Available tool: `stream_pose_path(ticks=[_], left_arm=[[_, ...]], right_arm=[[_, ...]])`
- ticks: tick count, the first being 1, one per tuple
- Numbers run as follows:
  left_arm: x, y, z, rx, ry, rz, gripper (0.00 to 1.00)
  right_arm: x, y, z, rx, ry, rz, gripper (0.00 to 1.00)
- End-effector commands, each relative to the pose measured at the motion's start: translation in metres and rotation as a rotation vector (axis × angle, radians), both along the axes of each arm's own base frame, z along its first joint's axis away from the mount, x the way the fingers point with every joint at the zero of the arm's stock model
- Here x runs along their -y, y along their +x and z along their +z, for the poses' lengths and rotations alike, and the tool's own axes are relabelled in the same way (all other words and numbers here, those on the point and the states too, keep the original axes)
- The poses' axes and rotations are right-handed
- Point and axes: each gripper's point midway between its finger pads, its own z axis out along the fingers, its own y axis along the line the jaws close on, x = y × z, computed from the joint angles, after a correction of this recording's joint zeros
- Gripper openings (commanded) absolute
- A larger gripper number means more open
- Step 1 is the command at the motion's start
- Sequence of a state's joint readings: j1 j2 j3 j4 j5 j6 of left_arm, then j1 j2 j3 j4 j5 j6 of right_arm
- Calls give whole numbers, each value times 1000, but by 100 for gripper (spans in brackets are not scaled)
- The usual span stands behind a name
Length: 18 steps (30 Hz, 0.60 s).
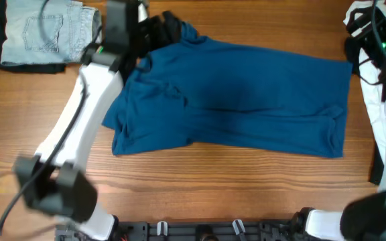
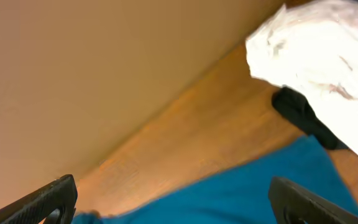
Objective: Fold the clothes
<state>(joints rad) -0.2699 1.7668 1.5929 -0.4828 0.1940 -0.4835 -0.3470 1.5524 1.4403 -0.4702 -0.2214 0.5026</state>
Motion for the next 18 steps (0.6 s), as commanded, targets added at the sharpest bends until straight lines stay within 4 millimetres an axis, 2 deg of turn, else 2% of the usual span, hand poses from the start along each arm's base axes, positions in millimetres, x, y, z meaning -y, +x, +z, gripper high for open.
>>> stream_pose_path(ticks=[1, 6, 9, 12, 18], left_arm=[[26, 37, -20, -32, 10, -69, 96], [41, 68, -64, -69, -2, -95, 98], [46, 80, -86, -66, -10, -100, 98], [48, 91, -100, -60, -31, -74, 95], [53, 107, -128, -72, -94, -20, 91]], right_arm=[[2, 16, -45, -149, -27, 81, 99], [1, 14, -97, -297, 8, 109, 100], [0, 14, -110, -327, 24, 114, 99], [-3, 11, -114, -346, 39, 123, 99], [-8, -5, -125, -422, 21, 170, 99]])
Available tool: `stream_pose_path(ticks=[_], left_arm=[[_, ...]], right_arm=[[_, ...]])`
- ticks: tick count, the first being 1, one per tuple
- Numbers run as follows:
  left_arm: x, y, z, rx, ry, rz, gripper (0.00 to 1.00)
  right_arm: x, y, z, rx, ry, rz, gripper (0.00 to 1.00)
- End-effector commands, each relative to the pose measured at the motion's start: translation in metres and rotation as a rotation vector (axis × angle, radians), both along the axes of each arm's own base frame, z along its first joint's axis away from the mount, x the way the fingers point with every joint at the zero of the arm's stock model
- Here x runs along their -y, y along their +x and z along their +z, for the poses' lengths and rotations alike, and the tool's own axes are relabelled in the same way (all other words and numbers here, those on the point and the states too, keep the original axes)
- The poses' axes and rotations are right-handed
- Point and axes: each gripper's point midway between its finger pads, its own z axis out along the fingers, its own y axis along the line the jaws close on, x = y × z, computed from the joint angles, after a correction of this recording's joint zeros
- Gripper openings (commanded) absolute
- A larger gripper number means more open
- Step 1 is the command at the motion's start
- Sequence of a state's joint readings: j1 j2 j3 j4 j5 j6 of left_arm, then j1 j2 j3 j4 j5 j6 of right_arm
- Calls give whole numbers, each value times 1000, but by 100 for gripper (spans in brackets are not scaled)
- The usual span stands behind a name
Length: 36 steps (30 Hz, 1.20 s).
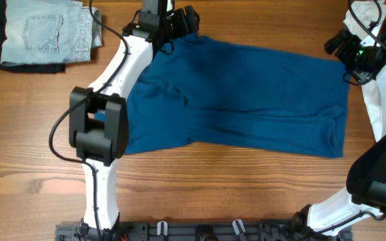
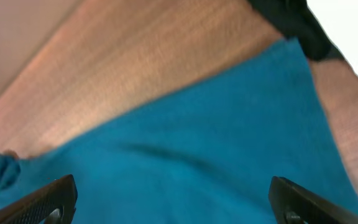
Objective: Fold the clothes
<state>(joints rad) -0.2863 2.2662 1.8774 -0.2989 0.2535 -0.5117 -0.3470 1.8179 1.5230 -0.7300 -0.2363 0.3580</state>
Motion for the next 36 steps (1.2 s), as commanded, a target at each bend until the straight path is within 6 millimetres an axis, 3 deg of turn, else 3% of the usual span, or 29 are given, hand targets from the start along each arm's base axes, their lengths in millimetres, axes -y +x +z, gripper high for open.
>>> stream_pose_path(ticks=[1, 10, 14, 18, 19, 21, 27, 33, 36], left_arm=[[5, 9, -19, -29, -45, 26, 91], [11, 16, -61, -55, -55, 35, 91], [15, 14, -70, -67, -52, 30, 90], [17, 13, -69, -66, -52, 26, 82], [18, 13, -69, -64, -53, 24, 75], [23, 12, -71, -60, -51, 14, 69], [31, 9, -83, -72, -44, 0, 71], [27, 6, -107, -115, -30, 6, 71], [24, 6, -110, -121, -28, 11, 73]], right_arm=[[-4, -2, 1, -14, -28, 74, 100], [-7, -12, -6, -61, -20, 88, 100], [-6, -14, -7, -72, -22, 84, 100], [-6, -14, -7, -72, -22, 84, 99], [-6, -14, -7, -71, -22, 85, 100], [-6, -14, -7, -72, -22, 85, 100], [-6, -14, -7, -72, -22, 84, 100], [-4, -14, -8, -76, -33, 78, 99], [-1, -16, -9, -85, -48, 68, 99]])
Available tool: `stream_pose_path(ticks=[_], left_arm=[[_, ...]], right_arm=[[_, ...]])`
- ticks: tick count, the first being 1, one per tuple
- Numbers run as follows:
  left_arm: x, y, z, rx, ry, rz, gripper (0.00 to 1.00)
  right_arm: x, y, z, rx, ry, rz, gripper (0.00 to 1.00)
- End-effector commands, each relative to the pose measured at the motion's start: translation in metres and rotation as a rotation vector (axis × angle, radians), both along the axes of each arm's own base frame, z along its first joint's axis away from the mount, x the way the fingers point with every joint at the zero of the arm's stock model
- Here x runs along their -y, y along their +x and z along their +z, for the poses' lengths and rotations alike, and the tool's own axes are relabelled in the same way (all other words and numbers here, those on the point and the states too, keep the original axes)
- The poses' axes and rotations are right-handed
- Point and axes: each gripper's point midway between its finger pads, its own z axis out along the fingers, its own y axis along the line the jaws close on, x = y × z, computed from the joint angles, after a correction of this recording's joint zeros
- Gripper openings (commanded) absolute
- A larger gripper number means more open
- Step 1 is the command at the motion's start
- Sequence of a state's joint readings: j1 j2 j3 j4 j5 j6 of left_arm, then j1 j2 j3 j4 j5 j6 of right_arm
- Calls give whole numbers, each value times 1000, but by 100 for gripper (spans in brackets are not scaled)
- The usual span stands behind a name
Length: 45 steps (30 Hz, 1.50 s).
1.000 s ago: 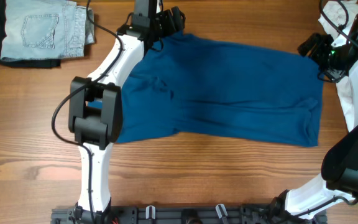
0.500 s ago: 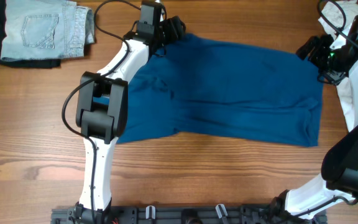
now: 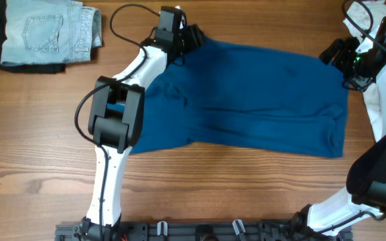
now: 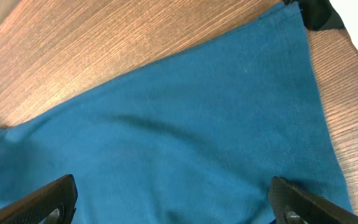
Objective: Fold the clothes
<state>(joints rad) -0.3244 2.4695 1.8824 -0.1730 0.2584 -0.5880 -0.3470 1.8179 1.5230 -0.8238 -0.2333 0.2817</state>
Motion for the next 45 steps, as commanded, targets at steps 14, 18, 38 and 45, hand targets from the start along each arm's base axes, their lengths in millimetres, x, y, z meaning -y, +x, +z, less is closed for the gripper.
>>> stream_pose_path(ticks=[14, 18, 38, 45], left_arm=[[-6, 7, -8, 4, 11, 21, 31], [-6, 7, -8, 3, 11, 21, 19], [-16, 1, -19, -39, 60, 47, 16], [-16, 1, -19, -39, 60, 47, 16]], right_arm=[[22, -2, -13, -30, -109, -63, 75], [25, 5, -13, -6, -120, -66, 75], [99, 37, -75, 9, -285, -156, 72], [104, 41, -105, -9, -276, -139, 67]])
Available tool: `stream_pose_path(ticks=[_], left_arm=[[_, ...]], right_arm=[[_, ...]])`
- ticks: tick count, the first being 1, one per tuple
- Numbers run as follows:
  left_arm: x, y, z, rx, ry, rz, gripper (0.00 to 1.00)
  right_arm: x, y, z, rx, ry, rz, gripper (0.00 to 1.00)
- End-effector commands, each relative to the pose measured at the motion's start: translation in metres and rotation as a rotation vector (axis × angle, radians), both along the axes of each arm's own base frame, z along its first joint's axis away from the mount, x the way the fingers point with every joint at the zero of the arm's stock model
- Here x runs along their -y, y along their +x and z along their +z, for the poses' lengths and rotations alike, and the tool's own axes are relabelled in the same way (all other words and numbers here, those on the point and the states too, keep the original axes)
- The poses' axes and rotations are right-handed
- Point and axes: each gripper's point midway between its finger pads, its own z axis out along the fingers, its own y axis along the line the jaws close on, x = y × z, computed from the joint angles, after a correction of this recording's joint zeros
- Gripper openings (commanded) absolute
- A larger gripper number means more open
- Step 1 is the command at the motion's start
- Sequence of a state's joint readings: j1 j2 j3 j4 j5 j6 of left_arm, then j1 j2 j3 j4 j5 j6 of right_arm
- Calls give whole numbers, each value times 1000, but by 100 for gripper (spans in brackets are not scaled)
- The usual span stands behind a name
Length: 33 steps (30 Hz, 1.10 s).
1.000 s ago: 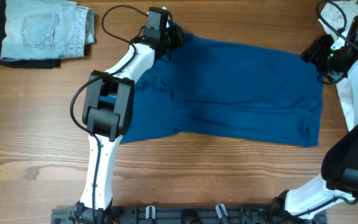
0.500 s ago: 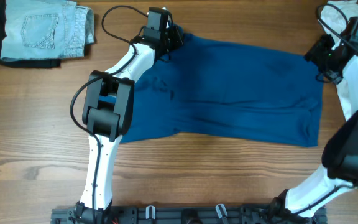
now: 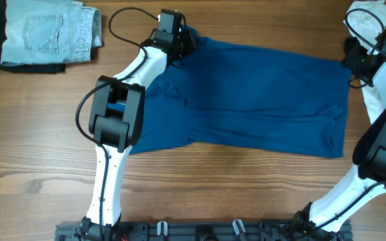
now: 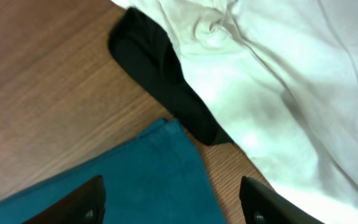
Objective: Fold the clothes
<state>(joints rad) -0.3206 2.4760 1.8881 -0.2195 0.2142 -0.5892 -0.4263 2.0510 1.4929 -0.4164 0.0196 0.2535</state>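
A blue garment (image 3: 240, 94) lies spread flat across the table, its far right corner (image 4: 160, 174) showing in the right wrist view. My left gripper (image 3: 181, 41) sits at the garment's far left corner by the collar; its jaws cannot be made out from above. My right gripper (image 3: 354, 61) (image 4: 176, 208) hovers over the far right corner, open, with its fingers (image 4: 82, 202) wide apart and only blue cloth and wood between them.
Folded jeans (image 3: 45, 30) rest on a dark garment at the far left. A crumpled white garment (image 3: 364, 17) (image 4: 291, 93) with a black piece (image 4: 160, 74) lies just beyond the blue corner at the far right.
My right gripper has shifted right and back, from over the blue cloth inside its right edge to over the far right corner beside the white garment. The left gripper has hardly moved.
At first the left arm was blurred near the garment's far left and the right wrist faced the wall. Then both grippers stood at the garment's far edge. The right one then looked down on blue cloth, and now on its corner.
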Motion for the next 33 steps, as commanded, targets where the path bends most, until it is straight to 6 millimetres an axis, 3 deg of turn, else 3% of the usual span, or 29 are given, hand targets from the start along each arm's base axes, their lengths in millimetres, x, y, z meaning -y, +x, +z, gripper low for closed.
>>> stream_pose_path(ticks=[1, 5, 17, 29, 33], left_arm=[[-5, 3, -8, -4, 16, 10, 15], [-4, 3, -8, -4, 16, 10, 16], [-4, 4, -7, 3, 14, 10, 16], [-4, 4, -7, 2, 14, 10, 17], [-4, 4, -7, 2, 14, 10, 17]], right_arm=[[-1, -2, -35, -68, 3, 35, 66], [0, 2, -49, -68, 6, 32, 63], [-1, 19, -50, 9, 32, 7, 59], [-8, 18, -74, 1, 110, -35, 57], [-7, 20, -74, 7, 108, -36, 51]])
